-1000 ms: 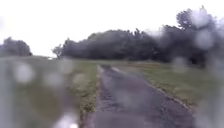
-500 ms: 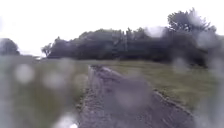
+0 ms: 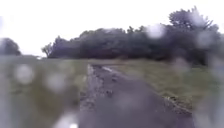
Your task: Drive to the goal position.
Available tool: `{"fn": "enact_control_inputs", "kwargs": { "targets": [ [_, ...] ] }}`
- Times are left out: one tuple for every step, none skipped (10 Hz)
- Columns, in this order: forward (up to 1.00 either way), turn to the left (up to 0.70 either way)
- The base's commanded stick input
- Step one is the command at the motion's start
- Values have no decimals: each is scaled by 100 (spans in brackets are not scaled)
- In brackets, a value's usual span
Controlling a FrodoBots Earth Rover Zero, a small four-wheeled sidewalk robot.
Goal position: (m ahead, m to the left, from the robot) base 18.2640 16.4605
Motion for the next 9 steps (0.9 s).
{"fn": "enact_control_inputs", "kwargs": {
  "targets": [
    [85, 0],
    [85, 0],
    [85, 0],
    [85, 0],
    [85, 0],
    [85, 0],
    [85, 0],
    [85, 0],
    [85, 0]
  ]
}}
